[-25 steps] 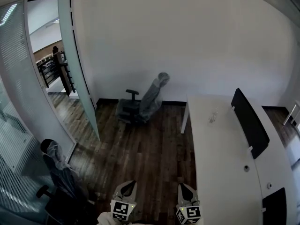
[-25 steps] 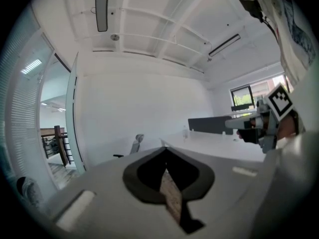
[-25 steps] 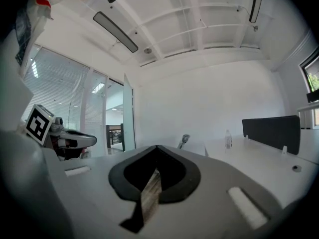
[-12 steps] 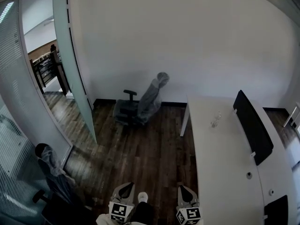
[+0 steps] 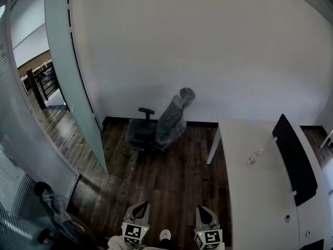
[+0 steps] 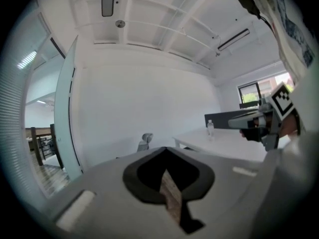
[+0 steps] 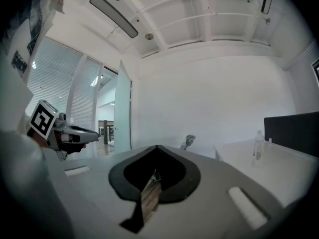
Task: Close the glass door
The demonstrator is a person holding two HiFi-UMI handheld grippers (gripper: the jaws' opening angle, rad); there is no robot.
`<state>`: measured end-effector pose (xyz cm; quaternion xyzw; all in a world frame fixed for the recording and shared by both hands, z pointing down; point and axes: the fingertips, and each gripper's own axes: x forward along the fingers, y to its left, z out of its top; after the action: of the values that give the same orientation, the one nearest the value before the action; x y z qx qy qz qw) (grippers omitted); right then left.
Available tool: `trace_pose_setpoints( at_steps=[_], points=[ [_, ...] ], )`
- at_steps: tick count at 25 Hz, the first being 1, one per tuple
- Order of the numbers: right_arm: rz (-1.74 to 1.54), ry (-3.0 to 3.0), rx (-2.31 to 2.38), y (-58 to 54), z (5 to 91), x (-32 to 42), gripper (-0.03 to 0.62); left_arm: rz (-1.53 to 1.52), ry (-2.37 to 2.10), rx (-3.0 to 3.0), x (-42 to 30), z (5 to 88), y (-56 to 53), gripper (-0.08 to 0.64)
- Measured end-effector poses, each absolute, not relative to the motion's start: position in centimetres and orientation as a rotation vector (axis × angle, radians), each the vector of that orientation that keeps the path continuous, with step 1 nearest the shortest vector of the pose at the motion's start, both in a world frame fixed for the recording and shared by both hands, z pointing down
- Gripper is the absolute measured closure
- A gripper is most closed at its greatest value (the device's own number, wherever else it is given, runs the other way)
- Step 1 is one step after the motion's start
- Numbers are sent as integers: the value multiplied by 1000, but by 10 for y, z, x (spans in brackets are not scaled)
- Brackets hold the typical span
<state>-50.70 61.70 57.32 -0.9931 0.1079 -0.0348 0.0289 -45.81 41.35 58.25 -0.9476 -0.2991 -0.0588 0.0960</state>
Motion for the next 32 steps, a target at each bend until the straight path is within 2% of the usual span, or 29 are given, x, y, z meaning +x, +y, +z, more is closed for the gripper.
trace_pose_setpoints(
  at_steps=[11, 22, 32],
  points=[
    [-160, 363, -3061, 603, 585, -347, 588, -176, -905, -2817, -300, 586, 404, 557],
    [-169, 363, -3056, 634, 593, -240, 588, -229, -876, -2842, -200, 603, 429, 557],
    [-152, 467, -3016, 688, 601, -58, 588, -251, -804, -2827, -41, 609, 486, 557]
  ],
)
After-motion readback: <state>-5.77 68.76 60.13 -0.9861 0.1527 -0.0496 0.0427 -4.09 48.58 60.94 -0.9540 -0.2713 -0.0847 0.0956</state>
